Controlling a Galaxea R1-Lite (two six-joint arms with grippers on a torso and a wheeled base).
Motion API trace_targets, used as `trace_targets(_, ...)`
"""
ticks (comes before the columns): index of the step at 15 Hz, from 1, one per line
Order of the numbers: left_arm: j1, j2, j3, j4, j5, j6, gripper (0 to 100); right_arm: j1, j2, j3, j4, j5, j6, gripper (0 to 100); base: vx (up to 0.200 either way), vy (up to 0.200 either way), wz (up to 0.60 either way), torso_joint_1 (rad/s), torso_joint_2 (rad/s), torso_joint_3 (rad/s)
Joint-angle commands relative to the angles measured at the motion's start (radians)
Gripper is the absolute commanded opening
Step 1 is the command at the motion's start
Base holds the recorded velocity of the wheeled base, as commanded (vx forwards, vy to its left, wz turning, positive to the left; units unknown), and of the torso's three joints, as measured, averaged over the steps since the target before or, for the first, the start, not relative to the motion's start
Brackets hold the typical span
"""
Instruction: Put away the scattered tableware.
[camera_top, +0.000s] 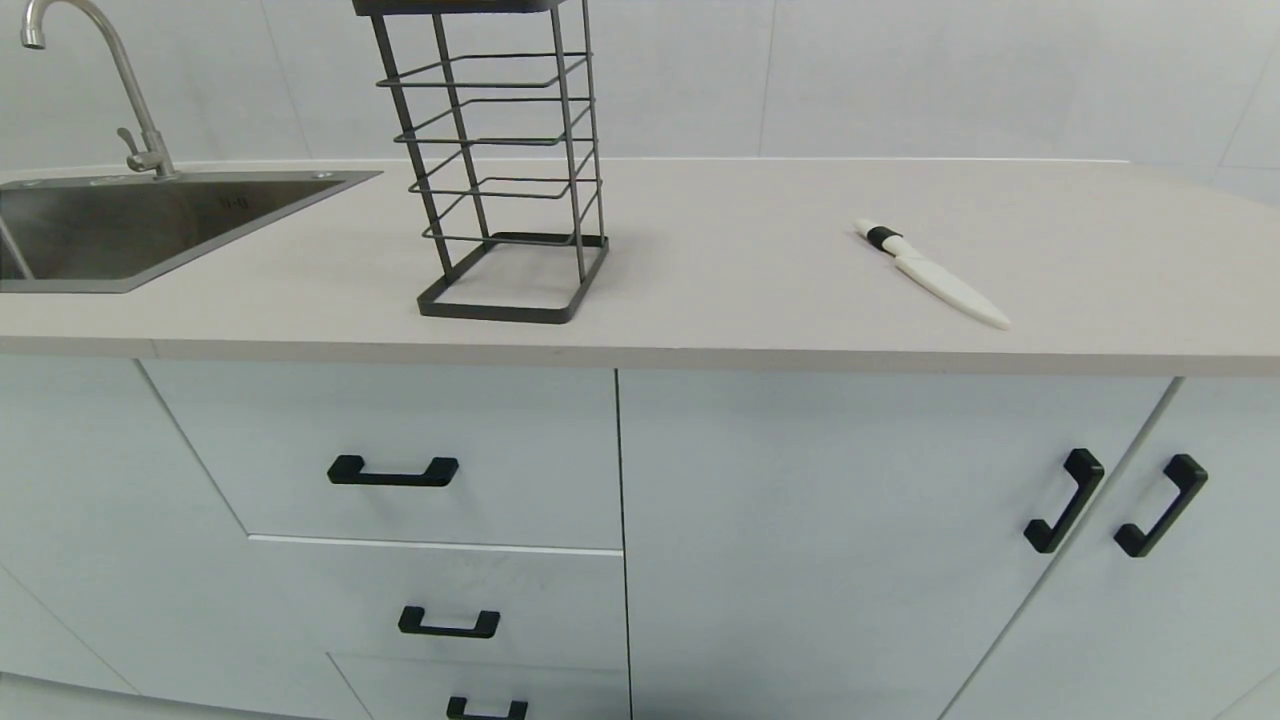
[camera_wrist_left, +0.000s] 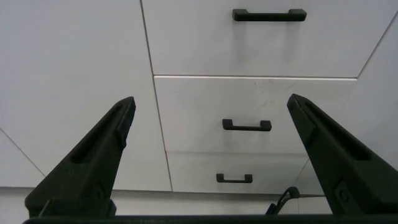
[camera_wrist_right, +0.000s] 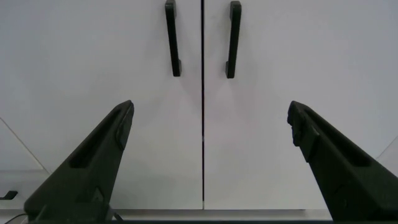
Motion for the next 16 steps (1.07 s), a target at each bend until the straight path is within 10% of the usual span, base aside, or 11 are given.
trace_targets(1,0.000,0.001,0.000,-0.001,0.001,0.000,100,0.000,0.000,0.000,0.000,0.000,0.000,100,0.000,0.000,0.00,0.000,0.00,0.000)
trace_targets(16,0.000,0.001,-0.001,-0.001,0.001,0.000,100,0.000,0.000,0.000,0.000,0.000,0.000,100,0.000,0.000,0.00,0.127,-0.21,-0.090)
